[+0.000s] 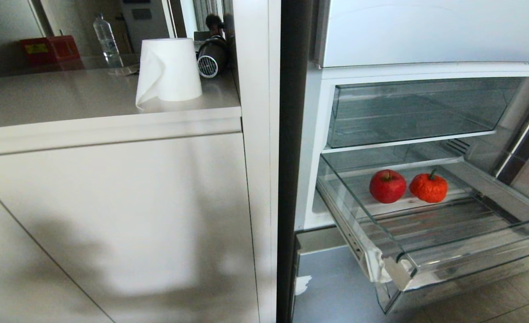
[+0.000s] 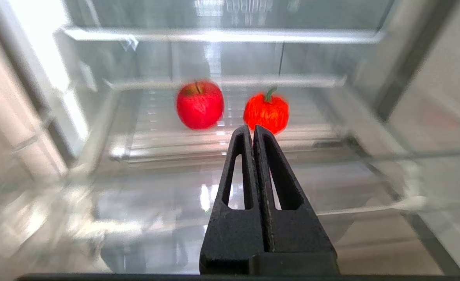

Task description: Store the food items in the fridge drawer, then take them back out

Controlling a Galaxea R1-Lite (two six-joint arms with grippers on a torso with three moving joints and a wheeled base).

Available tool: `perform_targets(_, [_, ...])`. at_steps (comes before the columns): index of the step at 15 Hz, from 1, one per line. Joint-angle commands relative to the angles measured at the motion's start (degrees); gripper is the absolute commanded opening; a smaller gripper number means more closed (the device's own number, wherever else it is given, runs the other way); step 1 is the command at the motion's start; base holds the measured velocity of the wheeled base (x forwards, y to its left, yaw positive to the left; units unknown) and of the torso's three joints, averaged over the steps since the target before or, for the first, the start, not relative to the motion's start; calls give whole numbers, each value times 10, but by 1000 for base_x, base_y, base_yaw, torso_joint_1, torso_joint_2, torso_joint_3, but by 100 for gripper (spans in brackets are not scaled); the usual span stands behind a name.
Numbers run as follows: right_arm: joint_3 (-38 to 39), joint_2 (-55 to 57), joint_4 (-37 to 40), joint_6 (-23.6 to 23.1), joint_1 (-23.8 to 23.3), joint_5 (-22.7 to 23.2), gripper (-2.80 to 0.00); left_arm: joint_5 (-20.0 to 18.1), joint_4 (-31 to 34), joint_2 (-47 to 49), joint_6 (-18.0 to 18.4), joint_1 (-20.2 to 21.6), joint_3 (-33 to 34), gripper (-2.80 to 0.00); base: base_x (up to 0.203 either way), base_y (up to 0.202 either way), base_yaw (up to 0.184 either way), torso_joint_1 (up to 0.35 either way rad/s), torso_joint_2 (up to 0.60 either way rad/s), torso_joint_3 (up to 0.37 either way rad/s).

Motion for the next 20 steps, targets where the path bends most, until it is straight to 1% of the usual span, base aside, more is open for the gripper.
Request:
perform_targets(1, [52,-167,5,-2,15,-6,-280,0,0,0,0,0,0,-280,0,0,0,0,0,0])
perform_targets(3, [111,-235,27,-4,29,-36,-280,-1,0,0,0,0,0,-280,0,0,0,0,0,0])
perform_targets(4, [145,-245,36,-5,37,-47,-280,0,0,0,0,0,0,-280,0,0,0,0,0,0])
perform_targets(5, [163,-236,46,-4,48,-53,-280,0,0,0,0,0,0,-280,0,0,0,0,0,0])
perform_targets(7, [169,-173,60,11,53,-55,-280,0,0,0,0,0,0,-280,0,0,0,0,0,0])
perform_targets(10, [162,-68,63,55,55,-52,-280,0,0,0,0,0,0,-280,0,0,0,0,0,0])
perform_targets(12, [155,4,60,71,55,-51,-280,0,0,0,0,0,0,-280,0,0,0,0,0,0])
perform_targets(15, [149,102,12,82,56,-45,-280,0,0,0,0,0,0,-280,0,0,0,0,0,0])
perform_targets(20, [125,264,-112,111,56,-35,-280,0,0,0,0,0,0,-280,0,0,0,0,0,0])
